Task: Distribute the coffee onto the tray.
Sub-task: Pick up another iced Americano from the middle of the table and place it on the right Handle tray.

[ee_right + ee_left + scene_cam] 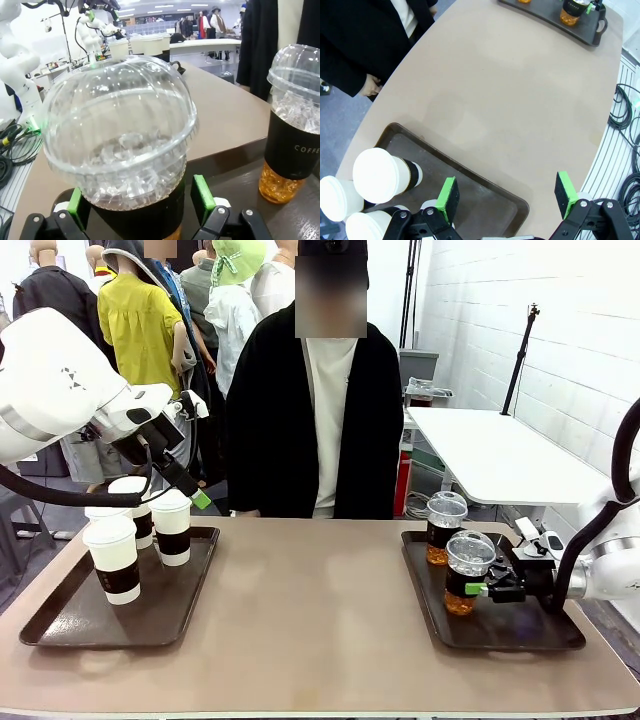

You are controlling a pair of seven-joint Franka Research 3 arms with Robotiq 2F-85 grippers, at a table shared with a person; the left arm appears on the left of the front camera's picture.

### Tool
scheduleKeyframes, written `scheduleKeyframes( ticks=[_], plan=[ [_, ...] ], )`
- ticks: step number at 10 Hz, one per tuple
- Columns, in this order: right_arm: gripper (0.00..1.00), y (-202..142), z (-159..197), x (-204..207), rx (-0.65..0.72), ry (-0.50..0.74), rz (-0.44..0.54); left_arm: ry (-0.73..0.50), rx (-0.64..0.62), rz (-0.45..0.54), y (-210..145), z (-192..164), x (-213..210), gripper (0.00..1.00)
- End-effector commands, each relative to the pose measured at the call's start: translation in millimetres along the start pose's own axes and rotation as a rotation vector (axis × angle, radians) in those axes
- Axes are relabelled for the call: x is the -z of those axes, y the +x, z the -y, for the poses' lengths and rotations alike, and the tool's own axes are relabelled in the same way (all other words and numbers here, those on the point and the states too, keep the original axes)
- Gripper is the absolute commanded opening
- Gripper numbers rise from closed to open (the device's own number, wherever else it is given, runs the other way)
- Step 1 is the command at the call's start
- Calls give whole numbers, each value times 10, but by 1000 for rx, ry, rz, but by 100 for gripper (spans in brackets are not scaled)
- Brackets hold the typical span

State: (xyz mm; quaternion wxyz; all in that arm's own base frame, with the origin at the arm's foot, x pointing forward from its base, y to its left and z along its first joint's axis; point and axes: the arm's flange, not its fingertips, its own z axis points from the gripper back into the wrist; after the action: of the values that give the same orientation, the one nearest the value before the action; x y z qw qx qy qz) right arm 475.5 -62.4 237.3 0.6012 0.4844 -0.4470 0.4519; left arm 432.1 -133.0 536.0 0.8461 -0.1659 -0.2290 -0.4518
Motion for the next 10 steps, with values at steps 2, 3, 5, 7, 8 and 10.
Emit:
scheduleKeyframes(
  ticks=[2, 3, 5, 7, 8, 10],
  plan=[
    [100, 24, -94, -115, 25, -38, -6, -15, 6, 6, -18, -13, -16, 100],
    [100, 11, -134, -198, 23, -58, -7, -15, 6, 6, -18, -13, -16, 100],
    [100, -30, -220, -359, 24, -89, -3, -15, 6, 6, -18, -13, -16, 100],
    [100, -63, -305, -503, 29, -121, 2, -15, 6, 6, -18, -13, -16, 100],
    [100, -87, -337, -540, 35, -133, 2, -15, 6, 6, -18, -13, -16, 100],
    [100, -72, -340, -536, 49, -137, -20, -15, 6, 6, -18, -13, -16, 100]
  ],
)
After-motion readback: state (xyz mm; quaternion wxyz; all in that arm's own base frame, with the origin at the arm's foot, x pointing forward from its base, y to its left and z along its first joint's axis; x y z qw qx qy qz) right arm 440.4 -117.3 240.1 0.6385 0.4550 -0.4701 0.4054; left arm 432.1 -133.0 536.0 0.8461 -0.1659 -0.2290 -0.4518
